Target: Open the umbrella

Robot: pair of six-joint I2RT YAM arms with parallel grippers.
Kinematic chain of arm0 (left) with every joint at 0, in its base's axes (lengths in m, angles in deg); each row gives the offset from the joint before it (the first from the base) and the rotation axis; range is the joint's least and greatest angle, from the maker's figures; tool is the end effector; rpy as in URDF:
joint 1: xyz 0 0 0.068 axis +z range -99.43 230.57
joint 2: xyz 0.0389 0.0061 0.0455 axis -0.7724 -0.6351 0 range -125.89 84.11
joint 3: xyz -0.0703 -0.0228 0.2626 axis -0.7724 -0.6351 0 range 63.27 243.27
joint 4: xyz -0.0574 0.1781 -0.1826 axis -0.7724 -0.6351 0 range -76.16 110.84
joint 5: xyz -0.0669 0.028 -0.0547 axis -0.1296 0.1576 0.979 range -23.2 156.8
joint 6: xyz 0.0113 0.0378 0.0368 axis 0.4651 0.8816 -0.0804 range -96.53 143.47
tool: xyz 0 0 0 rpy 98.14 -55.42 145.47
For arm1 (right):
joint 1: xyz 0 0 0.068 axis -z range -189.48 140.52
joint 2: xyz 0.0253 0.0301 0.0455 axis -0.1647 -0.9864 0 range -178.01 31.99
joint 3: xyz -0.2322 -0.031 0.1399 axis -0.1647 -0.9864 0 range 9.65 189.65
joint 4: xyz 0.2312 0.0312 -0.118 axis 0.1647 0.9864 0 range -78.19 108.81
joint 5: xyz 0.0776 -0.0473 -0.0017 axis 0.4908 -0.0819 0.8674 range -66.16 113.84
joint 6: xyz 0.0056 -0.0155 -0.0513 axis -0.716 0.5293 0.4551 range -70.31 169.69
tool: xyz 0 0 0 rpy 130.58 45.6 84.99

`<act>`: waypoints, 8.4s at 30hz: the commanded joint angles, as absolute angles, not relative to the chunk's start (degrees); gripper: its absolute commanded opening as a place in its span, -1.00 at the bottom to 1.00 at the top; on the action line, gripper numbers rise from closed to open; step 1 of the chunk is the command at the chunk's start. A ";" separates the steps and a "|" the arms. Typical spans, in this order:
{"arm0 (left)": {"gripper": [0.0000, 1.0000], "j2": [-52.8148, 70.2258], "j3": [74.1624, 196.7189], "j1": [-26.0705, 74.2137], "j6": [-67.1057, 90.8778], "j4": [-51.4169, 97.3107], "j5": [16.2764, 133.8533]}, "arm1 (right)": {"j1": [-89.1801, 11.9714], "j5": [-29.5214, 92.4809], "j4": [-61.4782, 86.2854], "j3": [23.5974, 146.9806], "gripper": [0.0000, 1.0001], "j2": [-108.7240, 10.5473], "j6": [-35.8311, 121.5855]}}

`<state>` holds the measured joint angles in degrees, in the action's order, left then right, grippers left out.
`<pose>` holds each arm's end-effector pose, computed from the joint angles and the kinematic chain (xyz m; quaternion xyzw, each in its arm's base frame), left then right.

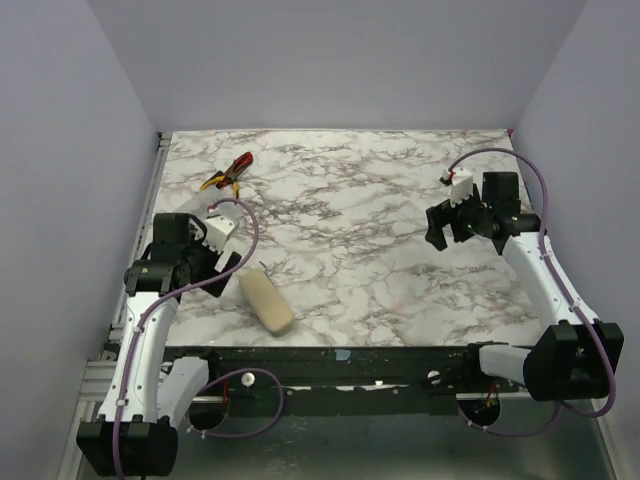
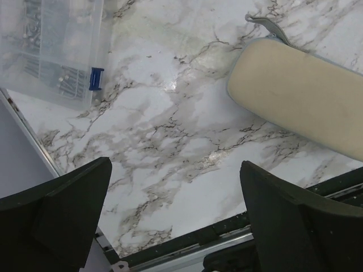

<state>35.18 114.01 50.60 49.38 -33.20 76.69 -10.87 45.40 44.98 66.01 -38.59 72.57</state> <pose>0.1563 -0.0060 0.2940 0.2383 0.9125 -0.0071 0.3325 0.2565 0.0193 0.2816 -0.2588 0.8805 0.1047 0.3831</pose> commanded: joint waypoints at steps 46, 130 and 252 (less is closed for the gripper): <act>0.70 -13.36 129.97 8.59 23.87 -9.31 68.80 | -10.71 38.83 50.40 67.62 1.00 -32.92 72.66; -0.06 0.77 113.07 10.56 43.69 -3.51 80.71 | -19.23 53.46 50.32 70.12 0.56 -48.76 48.52; -0.34 -14.10 100.94 14.05 41.80 53.82 100.64 | -19.84 71.04 25.17 68.45 -0.05 -84.80 31.93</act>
